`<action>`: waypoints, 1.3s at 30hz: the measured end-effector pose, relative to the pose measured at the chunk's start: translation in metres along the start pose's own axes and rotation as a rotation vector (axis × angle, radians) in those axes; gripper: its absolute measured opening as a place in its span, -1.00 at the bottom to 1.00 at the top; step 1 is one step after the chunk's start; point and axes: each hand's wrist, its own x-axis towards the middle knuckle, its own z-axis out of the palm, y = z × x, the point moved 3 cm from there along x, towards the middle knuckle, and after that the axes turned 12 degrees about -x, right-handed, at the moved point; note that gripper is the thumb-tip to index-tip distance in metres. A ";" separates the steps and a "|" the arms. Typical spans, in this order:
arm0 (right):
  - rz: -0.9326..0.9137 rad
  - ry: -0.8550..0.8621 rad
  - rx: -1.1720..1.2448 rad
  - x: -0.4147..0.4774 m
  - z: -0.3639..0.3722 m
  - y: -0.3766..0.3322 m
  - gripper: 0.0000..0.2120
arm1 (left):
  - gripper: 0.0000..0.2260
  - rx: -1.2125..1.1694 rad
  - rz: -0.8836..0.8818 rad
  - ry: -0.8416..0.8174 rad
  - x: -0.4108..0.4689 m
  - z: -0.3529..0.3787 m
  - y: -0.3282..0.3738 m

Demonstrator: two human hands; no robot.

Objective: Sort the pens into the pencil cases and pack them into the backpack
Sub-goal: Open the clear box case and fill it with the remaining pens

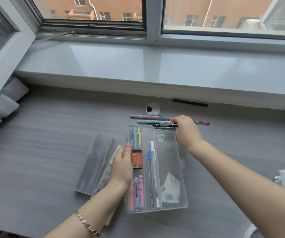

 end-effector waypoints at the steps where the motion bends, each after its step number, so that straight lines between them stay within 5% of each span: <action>1: -0.042 -0.062 -0.109 0.006 0.005 0.003 -0.62 | -0.60 0.000 -0.006 0.003 0.001 -0.002 -0.001; 5: -0.207 -0.097 -0.364 0.009 0.006 0.006 -0.68 | -0.64 -0.024 0.003 0.015 0.002 -0.008 0.000; 10: -0.200 -0.218 -0.527 -0.007 0.014 0.016 -0.70 | -0.67 -0.045 0.001 0.003 -0.003 -0.011 -0.007; 18: 0.006 -0.099 0.192 -0.069 -0.032 0.031 -0.83 | -0.71 -0.068 0.013 -0.039 -0.020 -0.005 -0.005; 24: -0.321 -0.501 0.099 -0.112 -0.102 0.006 -0.65 | -0.65 0.041 -0.012 -0.100 -0.026 0.007 -0.014; 31: -0.463 -0.548 -0.064 -0.113 -0.101 -0.022 -0.78 | -0.70 -0.001 -0.039 -0.200 -0.052 0.025 -0.004; 39: -0.389 -0.566 0.438 -0.113 -0.087 -0.019 -0.78 | -0.69 -0.032 -0.135 -0.184 -0.056 0.019 -0.011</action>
